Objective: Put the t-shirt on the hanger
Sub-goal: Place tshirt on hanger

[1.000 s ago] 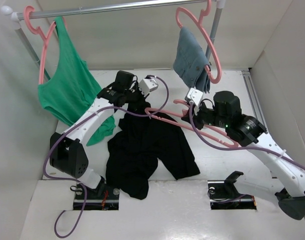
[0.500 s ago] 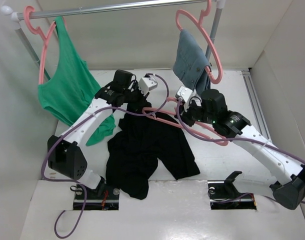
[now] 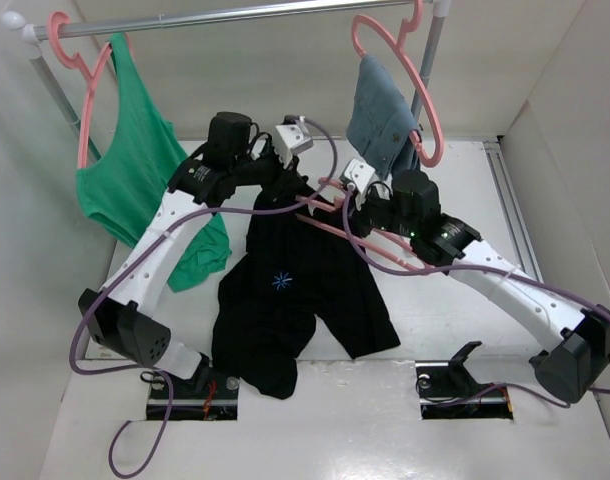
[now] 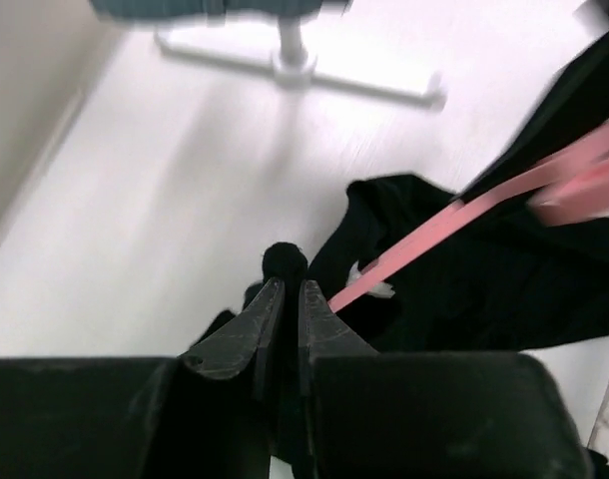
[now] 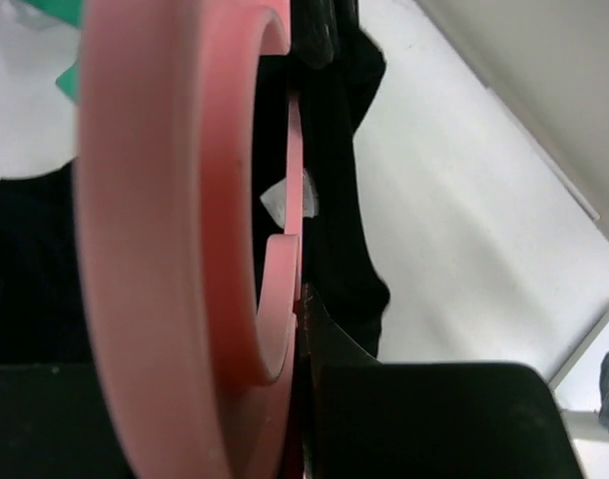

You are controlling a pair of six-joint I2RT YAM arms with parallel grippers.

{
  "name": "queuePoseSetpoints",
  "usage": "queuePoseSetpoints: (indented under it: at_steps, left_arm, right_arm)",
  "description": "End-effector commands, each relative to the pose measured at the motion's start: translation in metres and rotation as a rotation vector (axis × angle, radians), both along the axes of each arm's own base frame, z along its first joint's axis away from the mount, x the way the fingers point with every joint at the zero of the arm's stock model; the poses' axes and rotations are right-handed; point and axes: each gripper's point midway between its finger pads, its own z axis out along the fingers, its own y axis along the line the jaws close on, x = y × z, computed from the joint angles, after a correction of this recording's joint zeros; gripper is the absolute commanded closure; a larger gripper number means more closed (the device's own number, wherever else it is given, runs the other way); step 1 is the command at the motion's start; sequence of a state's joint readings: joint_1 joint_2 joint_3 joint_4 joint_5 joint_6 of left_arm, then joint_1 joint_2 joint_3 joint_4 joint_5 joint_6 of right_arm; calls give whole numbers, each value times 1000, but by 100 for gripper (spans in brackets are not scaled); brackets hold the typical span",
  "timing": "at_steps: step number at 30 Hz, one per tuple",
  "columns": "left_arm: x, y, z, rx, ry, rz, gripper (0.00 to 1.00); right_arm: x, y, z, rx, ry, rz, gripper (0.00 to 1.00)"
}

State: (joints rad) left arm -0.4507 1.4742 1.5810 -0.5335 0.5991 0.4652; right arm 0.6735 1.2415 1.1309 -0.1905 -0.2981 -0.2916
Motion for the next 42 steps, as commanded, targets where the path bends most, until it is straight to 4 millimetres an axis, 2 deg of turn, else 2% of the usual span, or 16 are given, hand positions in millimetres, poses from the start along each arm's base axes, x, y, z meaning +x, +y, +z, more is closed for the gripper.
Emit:
queuePoseSetpoints:
  at_steps: [1,2,7,10,12,13,16,18,21,22,26,29,33,37,40,42]
  left_arm:
    - [-33,-15,70,-137,-93,-126,100]
    - [-39,-19,72,-143,-86,-151,100]
    - [-76,-14,71,-108,-113,-320,100]
    - [-94,-1,49,-37,-104,-367,99]
    - [-99,8,36,20,-144,-382,70]
    - [-99,10,35,26,-154,-372,64]
    - [-78,19,49,4,-247,-224,41]
    - [-47,31,77,-28,-397,-66,33]
    - [-30,46,84,16,-555,27,22]
    - [-24,49,81,48,-592,32,22]
    - [-4,46,16,261,-582,-101,20]
    - [-2,40,-13,318,-564,-245,19]
    - [7,27,-36,317,-525,-391,16]
    - [-2,23,-56,328,-449,-529,16]
    - [-5,22,-76,336,-382,-577,23]
    - [-6,18,-79,313,-359,-594,41]
  right_arm:
    - [25,8,48,122,-139,-57,100]
    - [38,7,43,135,-142,-79,100]
    - [53,2,47,212,-135,-78,100]
    - [51,-1,46,192,-163,-73,100]
    - [44,2,47,184,-180,-42,100]
    - [38,3,41,173,-179,-30,100]
    - [29,8,31,158,-170,10,100]
    - [23,10,25,151,-168,34,100]
    - [19,13,18,143,-154,45,100]
    - [19,13,18,143,-154,45,100]
    - [14,16,22,137,-179,58,100]
    - [13,17,27,145,-187,67,100]
    - [8,19,32,152,-195,77,100]
    - [4,15,44,168,-222,62,100]
    - [4,15,44,168,-222,61,100]
    - [4,15,48,173,-229,61,100]
